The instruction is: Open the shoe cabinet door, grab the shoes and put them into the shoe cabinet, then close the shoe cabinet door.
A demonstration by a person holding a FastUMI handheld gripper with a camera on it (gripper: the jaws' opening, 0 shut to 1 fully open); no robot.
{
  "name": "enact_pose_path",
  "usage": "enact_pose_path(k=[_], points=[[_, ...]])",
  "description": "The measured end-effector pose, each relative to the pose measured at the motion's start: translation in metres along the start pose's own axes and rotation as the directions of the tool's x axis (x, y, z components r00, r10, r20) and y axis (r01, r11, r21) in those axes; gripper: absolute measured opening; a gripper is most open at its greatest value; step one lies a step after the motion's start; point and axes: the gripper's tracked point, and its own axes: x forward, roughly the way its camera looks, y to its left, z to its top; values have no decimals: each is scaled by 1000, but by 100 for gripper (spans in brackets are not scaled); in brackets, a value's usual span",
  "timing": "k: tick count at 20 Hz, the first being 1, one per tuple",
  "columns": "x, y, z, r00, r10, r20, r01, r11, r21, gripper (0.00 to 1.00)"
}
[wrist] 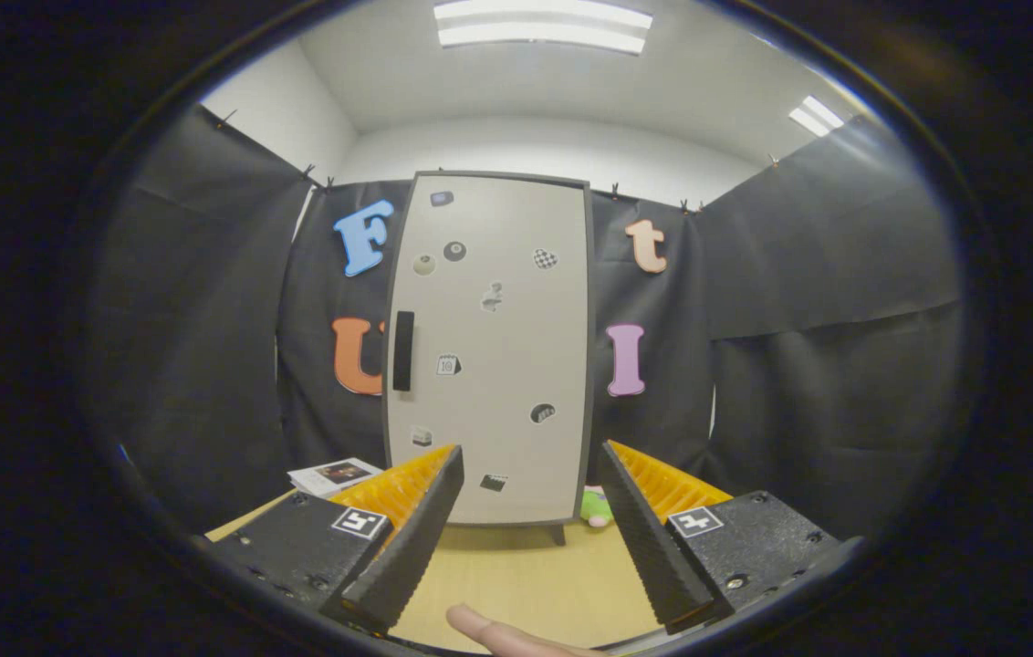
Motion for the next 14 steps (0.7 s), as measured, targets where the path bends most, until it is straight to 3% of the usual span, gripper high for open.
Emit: enact_pose_path(k=[14], points=[[-2, -5, 4, 1000, -5, 8, 5, 1000, -8, 97]])
